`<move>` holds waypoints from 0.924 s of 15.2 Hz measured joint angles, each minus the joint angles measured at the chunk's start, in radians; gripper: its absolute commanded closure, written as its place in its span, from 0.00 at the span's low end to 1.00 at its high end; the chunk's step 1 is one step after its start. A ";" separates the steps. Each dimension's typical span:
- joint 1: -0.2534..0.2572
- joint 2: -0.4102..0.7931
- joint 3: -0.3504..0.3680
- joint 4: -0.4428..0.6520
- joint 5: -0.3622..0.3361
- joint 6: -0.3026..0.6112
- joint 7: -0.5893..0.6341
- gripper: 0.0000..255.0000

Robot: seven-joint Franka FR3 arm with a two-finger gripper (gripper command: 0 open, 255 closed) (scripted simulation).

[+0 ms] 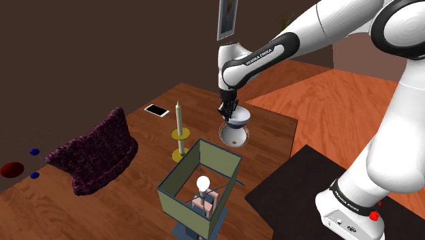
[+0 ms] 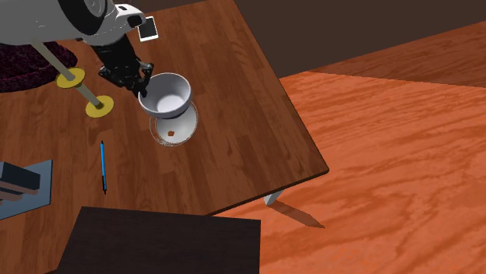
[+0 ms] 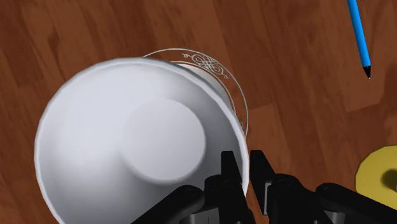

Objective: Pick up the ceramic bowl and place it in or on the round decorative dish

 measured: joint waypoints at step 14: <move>0.003 0.076 -0.005 -0.030 -0.013 0.106 0.010 1.00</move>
